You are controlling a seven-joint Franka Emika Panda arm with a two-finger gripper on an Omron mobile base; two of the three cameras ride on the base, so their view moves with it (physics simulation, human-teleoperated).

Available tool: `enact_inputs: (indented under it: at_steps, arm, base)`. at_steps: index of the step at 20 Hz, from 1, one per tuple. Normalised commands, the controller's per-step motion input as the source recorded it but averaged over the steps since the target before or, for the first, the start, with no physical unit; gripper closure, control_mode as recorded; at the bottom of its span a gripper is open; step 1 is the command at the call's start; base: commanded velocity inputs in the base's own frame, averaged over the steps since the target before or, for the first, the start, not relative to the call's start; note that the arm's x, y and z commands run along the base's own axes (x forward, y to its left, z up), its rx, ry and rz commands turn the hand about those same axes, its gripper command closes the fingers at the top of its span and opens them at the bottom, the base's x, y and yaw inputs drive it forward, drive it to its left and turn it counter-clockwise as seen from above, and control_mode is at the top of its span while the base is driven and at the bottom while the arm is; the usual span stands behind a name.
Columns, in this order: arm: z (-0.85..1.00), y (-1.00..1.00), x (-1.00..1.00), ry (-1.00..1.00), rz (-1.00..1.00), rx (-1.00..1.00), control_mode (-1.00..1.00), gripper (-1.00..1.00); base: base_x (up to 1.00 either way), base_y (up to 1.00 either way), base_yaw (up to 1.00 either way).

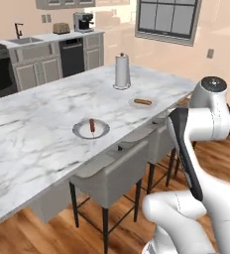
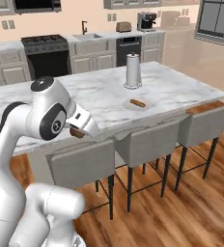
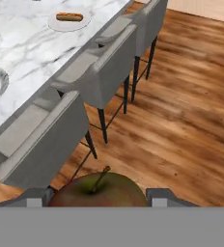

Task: Pick up the peach and apple from the fridge and place one fruit on each plate on the dining counter.

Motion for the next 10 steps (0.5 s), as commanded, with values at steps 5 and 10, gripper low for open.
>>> enact_inputs:
  at_steps: [5,10]
  arm:
    - [0.00,0.00,0.00,0.00,0.00,0.00,1.00,1.00]
    - [0.00,0.00,0.00,0.00,0.00,0.00,1.00,1.00]
  base:
    - [0.27,-0.98,0.36]
    - [0.16,-0.87,0.36]
